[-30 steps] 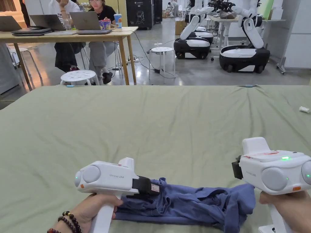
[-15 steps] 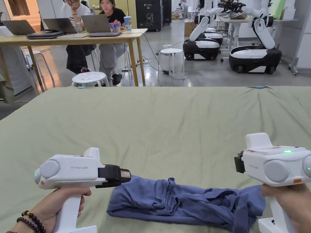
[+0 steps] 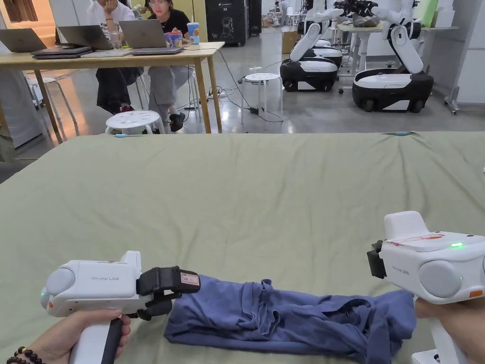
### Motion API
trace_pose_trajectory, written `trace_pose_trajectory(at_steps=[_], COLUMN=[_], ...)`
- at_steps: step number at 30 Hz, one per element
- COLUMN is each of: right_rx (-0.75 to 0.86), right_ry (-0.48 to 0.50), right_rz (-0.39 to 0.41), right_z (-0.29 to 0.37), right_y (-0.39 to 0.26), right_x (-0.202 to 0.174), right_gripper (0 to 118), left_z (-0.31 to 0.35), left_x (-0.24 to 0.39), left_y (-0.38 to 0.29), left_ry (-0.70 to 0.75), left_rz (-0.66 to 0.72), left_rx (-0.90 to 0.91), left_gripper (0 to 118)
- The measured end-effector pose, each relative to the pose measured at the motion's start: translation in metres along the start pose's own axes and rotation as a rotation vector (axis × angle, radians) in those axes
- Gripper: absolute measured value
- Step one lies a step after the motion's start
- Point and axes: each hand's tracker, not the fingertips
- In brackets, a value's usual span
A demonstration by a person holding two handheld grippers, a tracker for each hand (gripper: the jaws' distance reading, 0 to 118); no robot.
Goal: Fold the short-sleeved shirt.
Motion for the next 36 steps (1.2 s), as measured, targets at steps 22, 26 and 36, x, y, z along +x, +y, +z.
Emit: trace_pose_trajectory(at_steps=[22,26,36], right_rx=[-0.014,-0.010,0.006], right_ry=[-0.007,-0.012,0.002], right_rz=[0.018,0.016,0.018], right_z=[0.000,0.001,0.002], right_y=[-0.002,-0.001,0.002], right_x=[0.002,0.003,-0.002], right_gripper=[0,0,0], left_z=[-0.036,-0.027,0.059], left_x=[-0.014,-0.024,-0.082], left_y=[-0.014,-0.003,0.015], left_ry=[-0.003,0.017,0.160], left_rz=[0.005,-0.003,0.047], left_rx=[-0.025,-0.009,0.104], left_gripper=[22,19,19])
